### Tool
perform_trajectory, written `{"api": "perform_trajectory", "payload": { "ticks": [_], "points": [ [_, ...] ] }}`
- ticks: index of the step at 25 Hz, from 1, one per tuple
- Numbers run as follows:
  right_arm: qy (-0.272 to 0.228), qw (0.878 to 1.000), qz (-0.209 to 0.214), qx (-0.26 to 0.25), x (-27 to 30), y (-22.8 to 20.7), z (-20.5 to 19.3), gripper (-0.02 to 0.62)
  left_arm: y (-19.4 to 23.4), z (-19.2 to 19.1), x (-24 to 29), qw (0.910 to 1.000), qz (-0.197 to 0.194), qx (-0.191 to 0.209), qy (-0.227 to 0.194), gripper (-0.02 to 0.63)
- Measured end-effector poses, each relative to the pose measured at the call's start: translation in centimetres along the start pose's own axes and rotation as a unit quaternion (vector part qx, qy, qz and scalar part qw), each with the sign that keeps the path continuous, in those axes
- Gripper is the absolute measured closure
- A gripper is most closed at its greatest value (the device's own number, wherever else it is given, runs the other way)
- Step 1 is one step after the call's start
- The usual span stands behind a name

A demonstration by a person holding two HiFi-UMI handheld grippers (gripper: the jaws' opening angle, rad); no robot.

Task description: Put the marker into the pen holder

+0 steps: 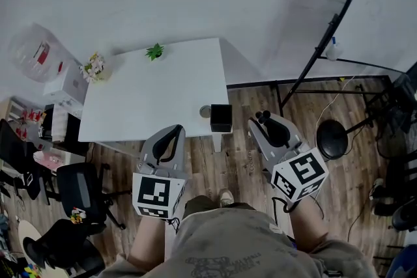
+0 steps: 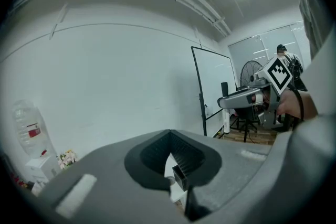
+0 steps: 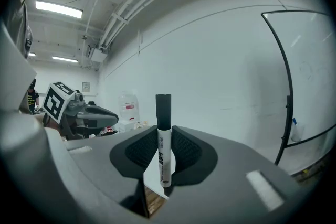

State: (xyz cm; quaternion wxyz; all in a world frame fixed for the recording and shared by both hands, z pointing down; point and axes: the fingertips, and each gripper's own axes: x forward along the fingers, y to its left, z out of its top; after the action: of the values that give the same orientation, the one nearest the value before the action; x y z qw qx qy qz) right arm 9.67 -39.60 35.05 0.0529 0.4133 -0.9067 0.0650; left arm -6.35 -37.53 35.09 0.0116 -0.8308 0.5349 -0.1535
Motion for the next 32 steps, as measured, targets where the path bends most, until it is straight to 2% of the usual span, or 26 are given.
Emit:
{"api": "perform_trajectory", "payload": {
  "ticks": [15,19,24,32],
  "points": [
    [0.03,0.997,-0.054,0.036,3.0,0.3,-1.5,0.492,4.0,-0.8,2.0,0.9987,-0.05,0.0,0.001,0.606],
    [0.042,0.997,-0.058,0.042,3.6,0.8,-2.5,0.492,4.0,-1.6,2.7,0.9976,-0.067,-0.014,0.003,0.606],
    [0.041,0.995,-0.078,0.048,4.5,-0.2,-2.8,0.492,4.1,-1.8,4.1,0.9964,-0.085,-0.005,0.004,0.606],
    [0.053,0.995,-0.075,0.036,8.3,-1.5,-3.6,0.492,4.3,-3.1,6.7,0.9944,-0.099,-0.03,0.021,0.606]
  ]
}}
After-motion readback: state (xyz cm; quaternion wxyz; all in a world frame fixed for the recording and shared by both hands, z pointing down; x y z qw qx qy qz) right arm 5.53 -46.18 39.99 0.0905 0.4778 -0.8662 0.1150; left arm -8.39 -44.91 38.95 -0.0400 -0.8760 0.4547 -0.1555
